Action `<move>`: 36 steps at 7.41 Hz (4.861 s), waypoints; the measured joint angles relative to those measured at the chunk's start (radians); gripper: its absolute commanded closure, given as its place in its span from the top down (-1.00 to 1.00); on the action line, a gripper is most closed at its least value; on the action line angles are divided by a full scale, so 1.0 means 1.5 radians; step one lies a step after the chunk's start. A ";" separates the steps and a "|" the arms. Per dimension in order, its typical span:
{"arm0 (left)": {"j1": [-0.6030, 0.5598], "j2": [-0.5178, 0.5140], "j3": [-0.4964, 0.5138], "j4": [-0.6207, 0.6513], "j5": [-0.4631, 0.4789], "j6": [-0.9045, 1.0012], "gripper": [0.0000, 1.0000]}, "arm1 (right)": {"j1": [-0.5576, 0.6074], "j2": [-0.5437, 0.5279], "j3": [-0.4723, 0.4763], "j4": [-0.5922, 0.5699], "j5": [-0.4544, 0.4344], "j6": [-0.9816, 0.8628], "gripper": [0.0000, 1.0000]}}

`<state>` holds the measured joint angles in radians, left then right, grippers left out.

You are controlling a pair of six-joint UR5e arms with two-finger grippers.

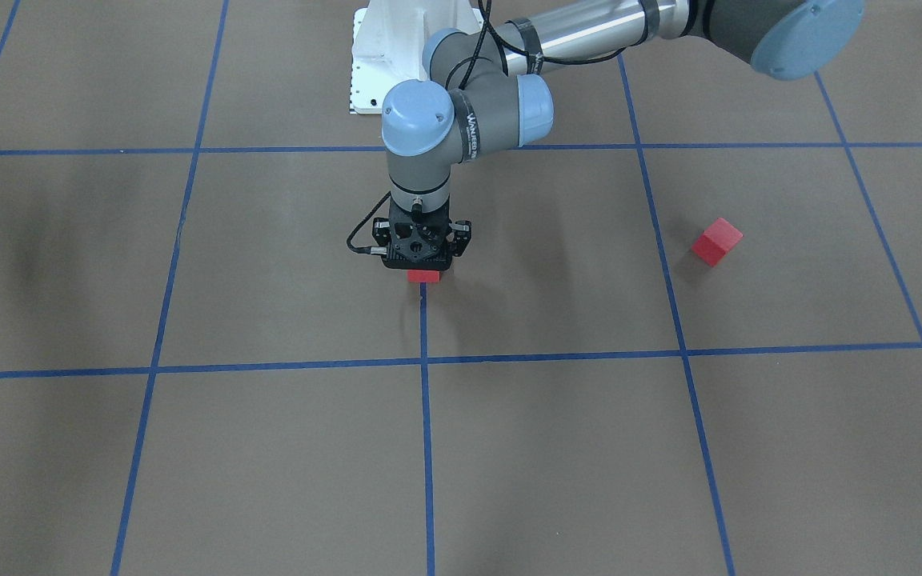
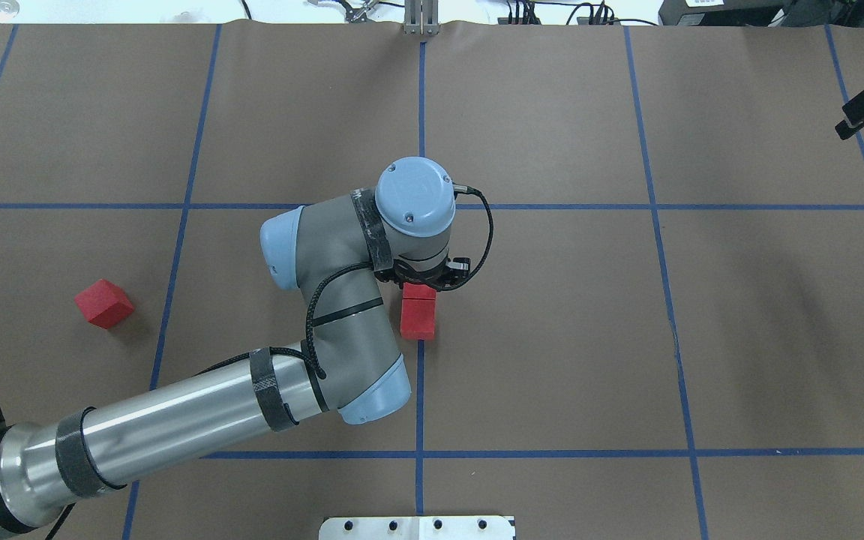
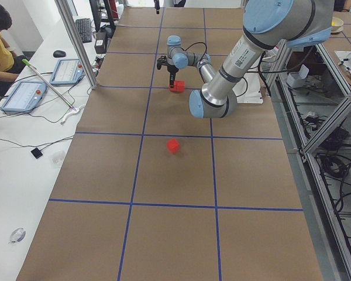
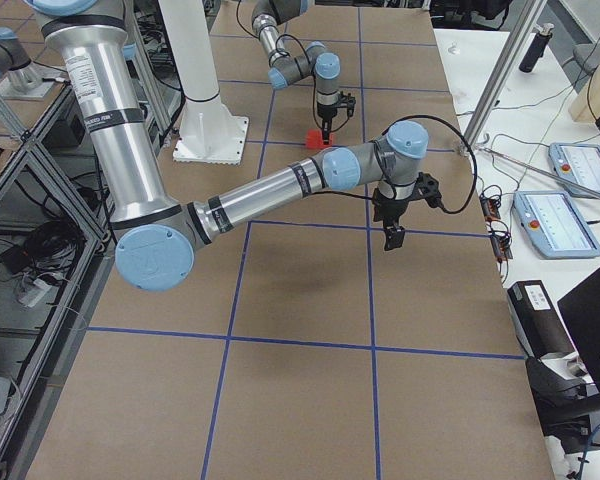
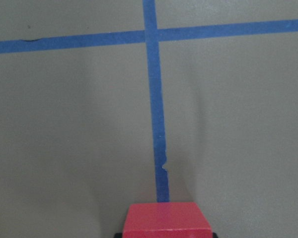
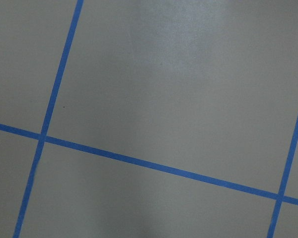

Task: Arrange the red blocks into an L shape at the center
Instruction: 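Set the cube against the center cube's far side and open the left gripper, then move the left gripper to the remaining red cube and grasp it, then lift the cube with the left gripper and carry it toward the center pair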

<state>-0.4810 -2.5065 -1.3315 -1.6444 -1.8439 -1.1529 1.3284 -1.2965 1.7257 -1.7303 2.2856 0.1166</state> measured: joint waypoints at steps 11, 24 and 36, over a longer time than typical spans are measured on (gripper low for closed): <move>-0.087 0.133 -0.163 0.036 -0.073 0.192 0.98 | 0.000 0.000 -0.001 0.000 0.000 0.000 1.00; -0.242 0.637 -0.308 -0.269 -0.190 0.602 0.98 | 0.000 -0.003 0.002 0.000 0.000 0.000 1.00; -0.217 0.566 -0.317 -0.262 -0.178 0.600 -1.00 | 0.000 -0.003 0.008 0.000 0.000 0.002 1.00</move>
<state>-0.8062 -1.6578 -1.8067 -2.0367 -2.1107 -0.2523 1.3284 -1.3009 1.7384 -1.7303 2.2862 0.1194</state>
